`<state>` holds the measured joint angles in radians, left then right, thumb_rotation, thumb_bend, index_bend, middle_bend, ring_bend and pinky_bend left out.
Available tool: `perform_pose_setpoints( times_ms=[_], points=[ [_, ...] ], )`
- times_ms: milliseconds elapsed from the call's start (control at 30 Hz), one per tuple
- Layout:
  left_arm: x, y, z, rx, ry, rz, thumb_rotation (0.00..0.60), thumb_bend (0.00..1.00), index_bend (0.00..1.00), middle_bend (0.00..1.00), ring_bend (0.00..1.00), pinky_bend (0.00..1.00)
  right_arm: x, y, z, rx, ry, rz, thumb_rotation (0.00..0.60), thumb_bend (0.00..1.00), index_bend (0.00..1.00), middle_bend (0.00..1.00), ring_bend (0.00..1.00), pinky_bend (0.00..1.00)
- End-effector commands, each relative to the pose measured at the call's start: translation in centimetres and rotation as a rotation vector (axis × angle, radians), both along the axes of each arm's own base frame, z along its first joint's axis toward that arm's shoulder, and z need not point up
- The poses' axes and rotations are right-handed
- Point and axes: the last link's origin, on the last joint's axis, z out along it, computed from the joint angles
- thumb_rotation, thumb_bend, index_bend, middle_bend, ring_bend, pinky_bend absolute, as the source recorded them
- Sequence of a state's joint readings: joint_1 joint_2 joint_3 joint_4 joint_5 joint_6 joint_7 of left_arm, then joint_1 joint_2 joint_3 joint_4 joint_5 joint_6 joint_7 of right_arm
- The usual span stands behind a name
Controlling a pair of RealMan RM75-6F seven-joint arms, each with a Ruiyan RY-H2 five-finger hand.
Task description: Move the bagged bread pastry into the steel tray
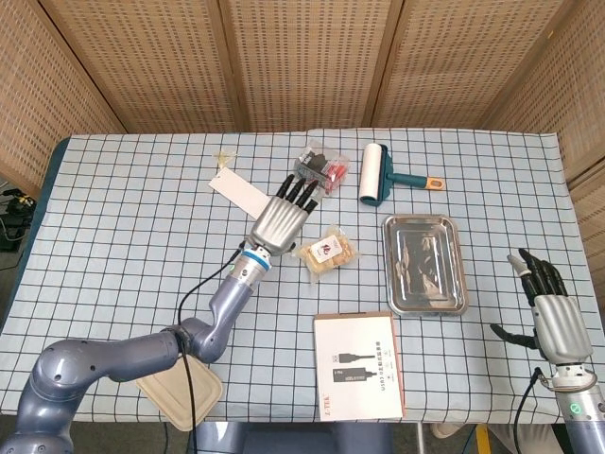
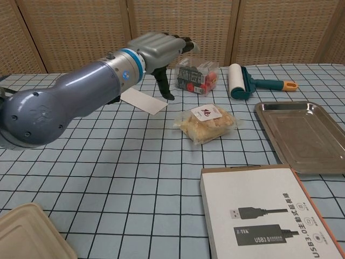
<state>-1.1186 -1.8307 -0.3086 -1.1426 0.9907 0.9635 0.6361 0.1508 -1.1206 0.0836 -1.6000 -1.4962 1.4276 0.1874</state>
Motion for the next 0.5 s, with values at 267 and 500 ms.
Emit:
perform_pose_setpoints(
  times_ms=[267, 500],
  points=[
    [-13.4, -8.1, 11.5, 0.142, -0.009, 0.149, 0.6, 0.0, 0.0, 0.0, 0.0, 0.0, -0.3, -0.5, -0.8, 0.007, 0.027, -0.029, 0.6, 0.12, 0.0, 0.0, 0.0, 0.0],
    [-20.6, -14.7, 15.7, 0.245, -0.026, 0.247, 0.6, 0.0, 0.0, 0.0, 0.0, 0.0, -0.3, -1.2, -1.3, -0.01, 0.046, -0.057, 0.6, 0.12, 0.0, 0.0, 0.0, 0.0]
  ],
)
